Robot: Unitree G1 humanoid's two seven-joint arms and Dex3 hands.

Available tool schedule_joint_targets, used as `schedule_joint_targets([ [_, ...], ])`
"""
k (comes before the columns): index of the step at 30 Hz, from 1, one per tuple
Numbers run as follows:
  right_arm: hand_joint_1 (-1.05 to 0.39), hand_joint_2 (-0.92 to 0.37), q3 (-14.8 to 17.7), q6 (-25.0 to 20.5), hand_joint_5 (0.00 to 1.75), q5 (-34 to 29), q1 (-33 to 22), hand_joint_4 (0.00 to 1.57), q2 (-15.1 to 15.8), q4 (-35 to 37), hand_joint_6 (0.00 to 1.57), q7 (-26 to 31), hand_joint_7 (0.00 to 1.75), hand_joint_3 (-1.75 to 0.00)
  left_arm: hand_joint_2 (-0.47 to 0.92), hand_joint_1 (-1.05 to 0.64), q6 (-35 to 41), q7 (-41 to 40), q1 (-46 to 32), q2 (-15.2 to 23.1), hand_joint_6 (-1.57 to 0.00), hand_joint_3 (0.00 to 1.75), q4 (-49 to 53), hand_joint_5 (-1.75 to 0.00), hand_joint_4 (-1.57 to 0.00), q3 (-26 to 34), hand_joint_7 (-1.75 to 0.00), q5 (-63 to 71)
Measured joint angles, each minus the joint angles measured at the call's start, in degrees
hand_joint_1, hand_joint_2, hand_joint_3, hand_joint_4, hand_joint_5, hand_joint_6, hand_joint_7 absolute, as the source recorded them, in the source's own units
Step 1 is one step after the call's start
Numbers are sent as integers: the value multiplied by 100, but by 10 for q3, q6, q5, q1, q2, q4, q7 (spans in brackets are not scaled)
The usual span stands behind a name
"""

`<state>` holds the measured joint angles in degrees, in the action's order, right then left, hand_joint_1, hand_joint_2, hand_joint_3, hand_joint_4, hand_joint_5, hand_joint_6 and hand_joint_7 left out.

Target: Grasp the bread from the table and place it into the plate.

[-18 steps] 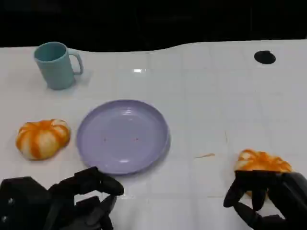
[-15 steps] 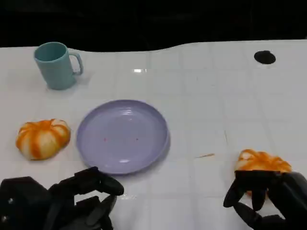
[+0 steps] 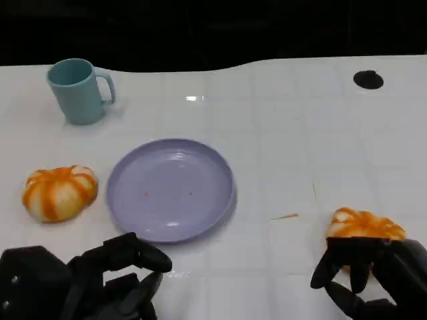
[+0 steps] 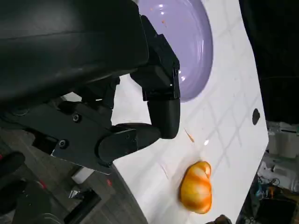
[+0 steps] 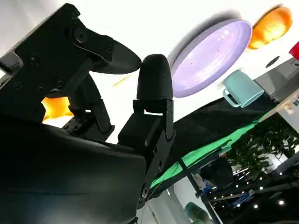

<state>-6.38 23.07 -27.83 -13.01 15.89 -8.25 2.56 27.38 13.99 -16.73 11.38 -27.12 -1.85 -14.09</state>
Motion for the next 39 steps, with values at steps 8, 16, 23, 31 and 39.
schedule_joint_targets([
  [8,-12,-32,0,0,163,0,0,89,0,0,95,0,104,-115,81,-30,0,0,0,0,-64,65,1,-175,-66,1,-128,-1],
  [16,-11,-33,0,-1,169,0,0,83,0,-1,93,0,95,-112,82,-29,0,0,0,0,-63,64,1,-175,-65,1,-128,-2],
  [23,-13,-31,1,-15,146,0,0,83,0,-22,94,-3,80,-105,82,-29,0,0,0,1,-63,63,2,-175,-65,2,-128,-3],
  [31,-25,-43,6,-57,112,-54,-2,73,6,-75,87,-7,49,-78,82,-28,0,0,0,2,-63,63,2,-175,-66,2,-128,-3],
  [39,-32,-76,12,-150,27,-128,-5,58,46,-157,74,-98,3,-8,83,-30,-1,0,0,2,-63,62,5,-175,-64,3,-127,-3],
])
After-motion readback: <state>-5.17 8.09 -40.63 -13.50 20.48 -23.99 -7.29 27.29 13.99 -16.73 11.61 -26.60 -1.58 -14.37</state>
